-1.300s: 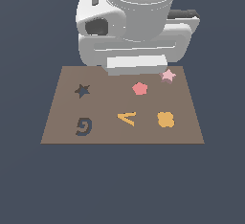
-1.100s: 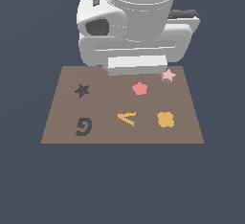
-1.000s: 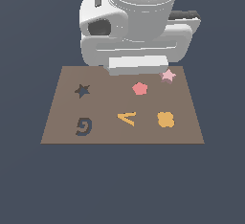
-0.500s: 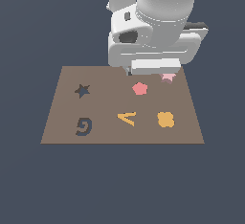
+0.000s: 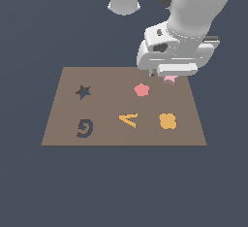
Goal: Insert a designated object into the corresponding slot on a board.
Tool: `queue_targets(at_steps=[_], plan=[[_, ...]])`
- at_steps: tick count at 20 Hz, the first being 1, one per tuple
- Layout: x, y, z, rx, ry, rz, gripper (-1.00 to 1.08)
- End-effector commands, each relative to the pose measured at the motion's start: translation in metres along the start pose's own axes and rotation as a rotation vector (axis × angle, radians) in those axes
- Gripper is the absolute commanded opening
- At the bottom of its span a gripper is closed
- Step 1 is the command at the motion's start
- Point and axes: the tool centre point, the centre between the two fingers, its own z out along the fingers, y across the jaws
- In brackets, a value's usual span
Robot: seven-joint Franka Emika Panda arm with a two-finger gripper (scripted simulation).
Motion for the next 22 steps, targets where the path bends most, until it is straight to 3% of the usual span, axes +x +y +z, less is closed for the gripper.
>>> queue_targets(at_steps=[1, 7, 22], plan=[[-0.007, -0.015, 0.011, 0.002, 0.002, 0.005, 1.0], [-0.015, -0.034, 0.025, 0.003, 0.002, 0.009, 1.0], [-0.014, -0.034, 0.042, 0.002, 0.002, 0.008, 1.0]])
